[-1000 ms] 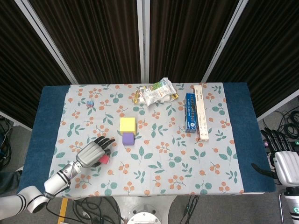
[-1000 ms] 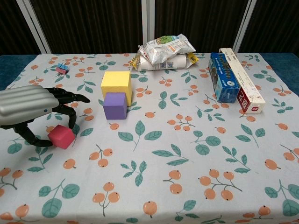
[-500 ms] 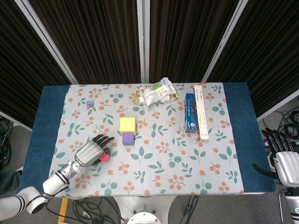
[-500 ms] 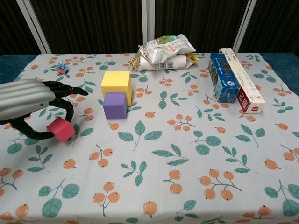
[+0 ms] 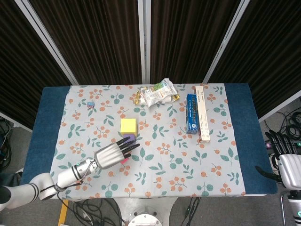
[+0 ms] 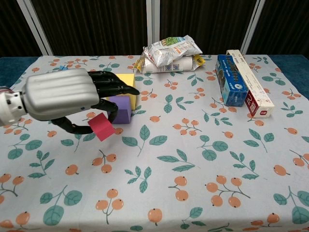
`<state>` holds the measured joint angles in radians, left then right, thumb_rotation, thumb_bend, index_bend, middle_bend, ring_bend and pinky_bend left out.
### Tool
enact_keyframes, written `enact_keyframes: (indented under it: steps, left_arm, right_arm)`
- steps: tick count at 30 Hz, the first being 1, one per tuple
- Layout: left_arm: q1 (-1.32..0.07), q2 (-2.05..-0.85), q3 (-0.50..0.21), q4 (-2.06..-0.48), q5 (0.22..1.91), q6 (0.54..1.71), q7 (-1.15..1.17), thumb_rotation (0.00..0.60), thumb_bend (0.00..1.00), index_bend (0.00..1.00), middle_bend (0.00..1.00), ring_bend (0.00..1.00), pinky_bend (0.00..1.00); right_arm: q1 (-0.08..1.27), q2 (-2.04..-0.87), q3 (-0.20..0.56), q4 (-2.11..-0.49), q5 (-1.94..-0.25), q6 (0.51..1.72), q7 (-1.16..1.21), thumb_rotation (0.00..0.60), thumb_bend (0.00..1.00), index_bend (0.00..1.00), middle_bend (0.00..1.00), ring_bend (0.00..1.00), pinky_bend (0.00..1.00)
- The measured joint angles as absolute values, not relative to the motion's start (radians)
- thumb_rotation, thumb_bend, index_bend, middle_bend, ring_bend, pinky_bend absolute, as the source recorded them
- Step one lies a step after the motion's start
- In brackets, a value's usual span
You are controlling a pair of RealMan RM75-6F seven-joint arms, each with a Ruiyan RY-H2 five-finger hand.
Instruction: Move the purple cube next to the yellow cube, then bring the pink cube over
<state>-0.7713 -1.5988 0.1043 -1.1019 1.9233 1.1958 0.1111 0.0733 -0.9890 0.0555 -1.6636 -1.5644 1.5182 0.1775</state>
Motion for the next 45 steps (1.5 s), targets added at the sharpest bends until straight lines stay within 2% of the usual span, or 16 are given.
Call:
enact_keyframes:
  steps: [12, 26, 36, 45]
  left_arm:
    - [-0.904, -1.668, 0.1, -0.973, 1.978, 1.13, 0.089, 0.6, 0.35, 0.52, 0.15, 0.12, 0.14]
    - [-0.93, -1.724, 0.128, -0.869, 1.952, 1.099, 0.086, 0.6, 0.34, 0.46, 0.13, 0.11, 0.13]
    - [-0.92, -1.723, 0.143, -0.859, 1.936, 1.131, 0.083, 0.6, 0.32, 0.4, 0.12, 0.11, 0.13]
    - [-0.892, -1.696, 0.145, -0.904, 1.918, 1.188, 0.075, 0.6, 0.29, 0.39, 0.12, 0.11, 0.14]
  right_arm:
    - [0.073, -0.989, 0.058, -1.665, -1.554, 1.512, 0.172, 0.6, 0.03, 0.0, 0.04, 0.0, 0.0]
    - [0.068, -0.986, 0.059, -1.67, -1.546, 1.513, 0.166, 0.6, 0.03, 0.0, 0.04, 0.0, 0.0]
    - [0.066, -0.984, 0.059, -1.676, -1.55, 1.517, 0.161, 0.6, 0.03, 0.0, 0.04, 0.0, 0.0]
    - [0.064, -0.982, 0.059, -1.677, -1.555, 1.521, 0.163, 0.6, 0.03, 0.0, 0.04, 0.0, 0.0]
